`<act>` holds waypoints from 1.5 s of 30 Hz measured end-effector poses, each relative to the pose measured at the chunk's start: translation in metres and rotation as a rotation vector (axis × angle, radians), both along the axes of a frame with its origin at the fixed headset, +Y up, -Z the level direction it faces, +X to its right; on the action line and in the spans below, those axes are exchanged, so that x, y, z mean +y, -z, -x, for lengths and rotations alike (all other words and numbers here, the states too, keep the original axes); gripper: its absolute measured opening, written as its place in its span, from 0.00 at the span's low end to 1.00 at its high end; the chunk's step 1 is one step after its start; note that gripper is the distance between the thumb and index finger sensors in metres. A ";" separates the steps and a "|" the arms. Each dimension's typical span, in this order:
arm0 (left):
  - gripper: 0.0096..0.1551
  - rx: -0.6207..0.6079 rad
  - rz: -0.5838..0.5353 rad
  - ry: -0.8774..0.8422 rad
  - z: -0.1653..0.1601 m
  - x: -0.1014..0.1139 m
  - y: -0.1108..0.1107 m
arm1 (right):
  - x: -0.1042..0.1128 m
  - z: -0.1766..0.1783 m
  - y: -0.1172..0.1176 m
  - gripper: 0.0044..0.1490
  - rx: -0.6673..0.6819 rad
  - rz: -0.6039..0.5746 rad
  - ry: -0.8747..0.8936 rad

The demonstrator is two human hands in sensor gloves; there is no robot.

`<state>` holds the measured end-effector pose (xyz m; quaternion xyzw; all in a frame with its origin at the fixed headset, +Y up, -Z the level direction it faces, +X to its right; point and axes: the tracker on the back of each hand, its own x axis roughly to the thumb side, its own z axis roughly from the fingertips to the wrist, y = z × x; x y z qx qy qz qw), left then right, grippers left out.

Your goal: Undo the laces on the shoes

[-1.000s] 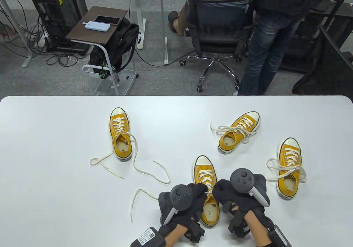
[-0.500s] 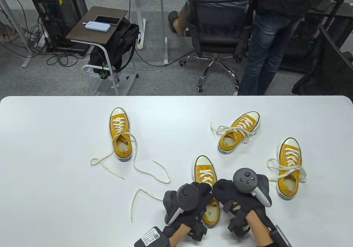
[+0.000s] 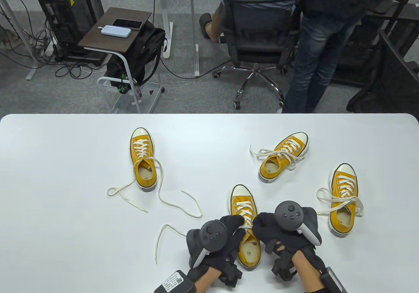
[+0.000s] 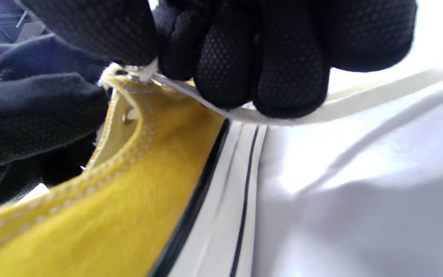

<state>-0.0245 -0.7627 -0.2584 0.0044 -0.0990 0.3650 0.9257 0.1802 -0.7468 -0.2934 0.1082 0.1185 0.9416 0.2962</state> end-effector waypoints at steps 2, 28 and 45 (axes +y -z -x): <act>0.24 0.001 -0.042 0.023 -0.002 0.002 0.000 | 0.002 0.000 0.000 0.24 0.005 -0.017 0.003; 0.19 0.097 0.100 -0.156 0.021 -0.009 0.002 | 0.005 0.000 -0.001 0.24 0.020 -0.125 -0.018; 0.20 0.093 0.044 -0.274 0.024 -0.010 0.004 | 0.006 0.005 -0.006 0.23 -0.037 -0.228 -0.037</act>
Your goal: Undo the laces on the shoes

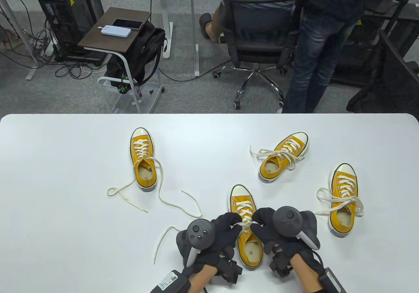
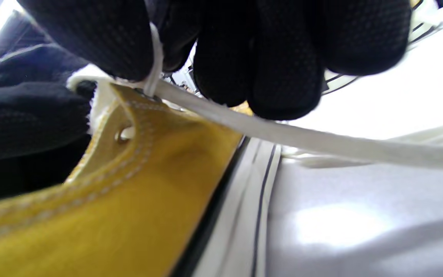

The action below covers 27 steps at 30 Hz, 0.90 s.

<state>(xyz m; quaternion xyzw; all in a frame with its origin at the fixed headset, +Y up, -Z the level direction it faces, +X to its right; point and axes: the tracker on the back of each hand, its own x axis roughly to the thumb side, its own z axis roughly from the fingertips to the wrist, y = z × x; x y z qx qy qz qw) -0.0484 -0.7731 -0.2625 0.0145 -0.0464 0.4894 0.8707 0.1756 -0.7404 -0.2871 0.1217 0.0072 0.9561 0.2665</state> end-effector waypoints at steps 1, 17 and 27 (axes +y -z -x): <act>0.20 -0.002 0.007 -0.023 0.001 0.000 0.000 | 0.001 0.001 0.000 0.23 -0.003 -0.020 0.012; 0.21 0.073 0.024 -0.051 0.009 0.000 0.000 | 0.007 -0.002 -0.003 0.24 -0.075 -0.140 -0.001; 0.22 0.112 0.016 -0.104 0.016 -0.001 0.004 | 0.010 -0.012 -0.003 0.22 -0.176 -0.194 0.038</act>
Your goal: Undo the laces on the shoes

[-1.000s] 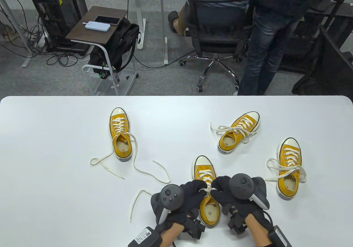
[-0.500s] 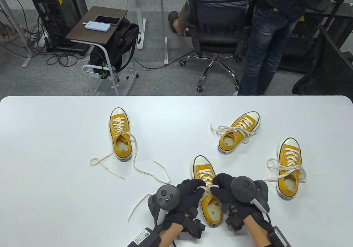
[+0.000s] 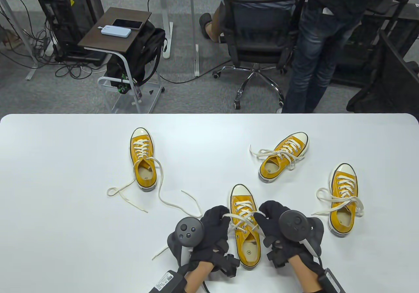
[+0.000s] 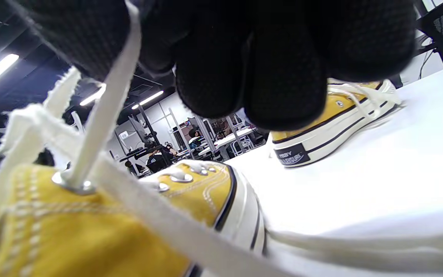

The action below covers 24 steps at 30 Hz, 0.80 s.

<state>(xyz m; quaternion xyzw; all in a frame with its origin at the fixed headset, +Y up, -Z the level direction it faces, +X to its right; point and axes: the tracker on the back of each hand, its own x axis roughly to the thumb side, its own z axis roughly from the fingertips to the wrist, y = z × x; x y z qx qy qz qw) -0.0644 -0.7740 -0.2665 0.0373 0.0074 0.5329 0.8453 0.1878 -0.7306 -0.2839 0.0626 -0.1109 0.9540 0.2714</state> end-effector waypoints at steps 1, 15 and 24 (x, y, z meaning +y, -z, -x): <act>0.22 -0.002 0.005 0.001 0.000 0.001 0.001 | 0.000 -0.001 0.000 0.25 -0.009 0.001 0.002; 0.22 0.077 0.020 -0.079 0.018 0.005 0.007 | 0.007 -0.018 0.004 0.25 -0.035 0.038 0.082; 0.21 0.145 0.049 -0.131 0.033 0.004 0.007 | 0.010 -0.030 0.004 0.25 -0.107 0.033 0.121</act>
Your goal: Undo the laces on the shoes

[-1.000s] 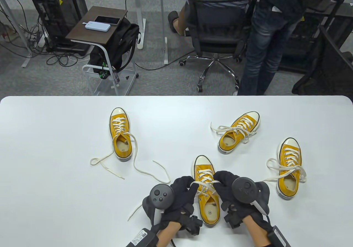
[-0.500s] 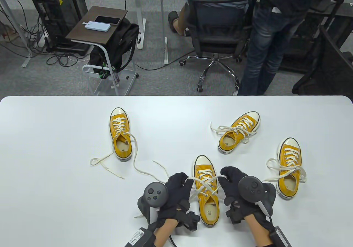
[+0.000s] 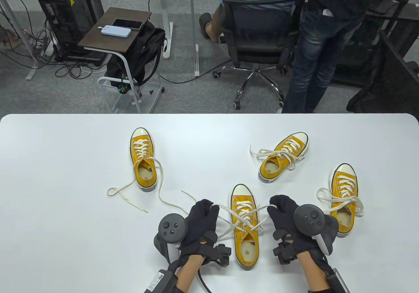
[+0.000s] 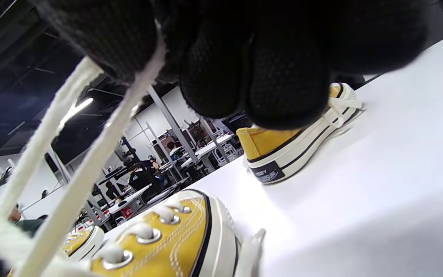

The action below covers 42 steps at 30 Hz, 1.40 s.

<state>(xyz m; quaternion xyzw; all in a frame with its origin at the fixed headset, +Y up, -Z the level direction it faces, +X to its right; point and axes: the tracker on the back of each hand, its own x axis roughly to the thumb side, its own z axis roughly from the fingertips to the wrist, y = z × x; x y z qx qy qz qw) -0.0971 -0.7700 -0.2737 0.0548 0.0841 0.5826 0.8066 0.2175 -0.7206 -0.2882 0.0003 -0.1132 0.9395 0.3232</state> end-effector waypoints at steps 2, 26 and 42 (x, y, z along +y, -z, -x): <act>0.23 0.005 0.005 -0.021 0.002 -0.001 0.001 | 0.000 -0.002 0.000 0.25 -0.008 0.001 0.019; 0.22 0.159 0.017 -0.112 0.041 -0.001 0.004 | 0.001 -0.051 0.003 0.25 -0.203 0.018 0.249; 0.21 0.201 0.041 0.097 0.066 0.004 0.005 | 0.000 -0.096 -0.004 0.25 -0.364 0.033 0.404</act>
